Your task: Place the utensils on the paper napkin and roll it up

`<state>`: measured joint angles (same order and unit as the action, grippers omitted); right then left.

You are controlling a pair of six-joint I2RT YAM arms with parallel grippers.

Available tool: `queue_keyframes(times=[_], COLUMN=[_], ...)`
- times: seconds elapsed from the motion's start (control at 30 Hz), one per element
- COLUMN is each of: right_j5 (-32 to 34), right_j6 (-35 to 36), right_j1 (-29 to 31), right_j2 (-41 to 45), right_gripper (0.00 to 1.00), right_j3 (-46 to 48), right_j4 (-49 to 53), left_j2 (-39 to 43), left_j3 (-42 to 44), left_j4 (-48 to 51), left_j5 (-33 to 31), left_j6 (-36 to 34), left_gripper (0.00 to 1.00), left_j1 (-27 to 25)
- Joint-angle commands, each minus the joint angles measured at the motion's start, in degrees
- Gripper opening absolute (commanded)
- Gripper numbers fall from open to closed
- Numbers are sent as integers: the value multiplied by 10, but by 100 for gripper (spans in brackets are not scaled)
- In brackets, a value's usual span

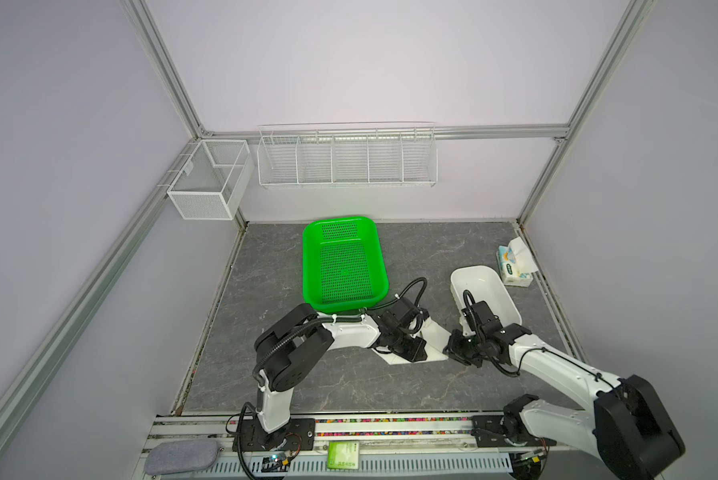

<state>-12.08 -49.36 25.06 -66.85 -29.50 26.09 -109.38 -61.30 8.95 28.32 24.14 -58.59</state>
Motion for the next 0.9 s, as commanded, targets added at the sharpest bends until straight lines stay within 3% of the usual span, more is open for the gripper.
queue_keyframes(times=[0.0,0.27,0.47,0.67,0.87], right_j5=[-1,49,27,-59,-66], right_j6=[2,32,79,77,74], right_j1=[-17,-60,-127,-118,-86], right_j2=[10,5,13,25,-16], right_gripper=[25,26,28,37,40], right_j3=[12,0,-10,12,5], right_j4=[10,39,37,-8,-33], left_j2=[-9,-9,-8,-8,-9], left_j3=[-20,-25,-23,-23,-22], left_j4=[12,19,17,14,14], left_j5=[-10,-10,-8,-7,-3], left_j6=[-10,-14,-14,-13,-13], left_gripper=[10,10,10,10,10], left_j1=[-3,-3,-3,-3,-3])
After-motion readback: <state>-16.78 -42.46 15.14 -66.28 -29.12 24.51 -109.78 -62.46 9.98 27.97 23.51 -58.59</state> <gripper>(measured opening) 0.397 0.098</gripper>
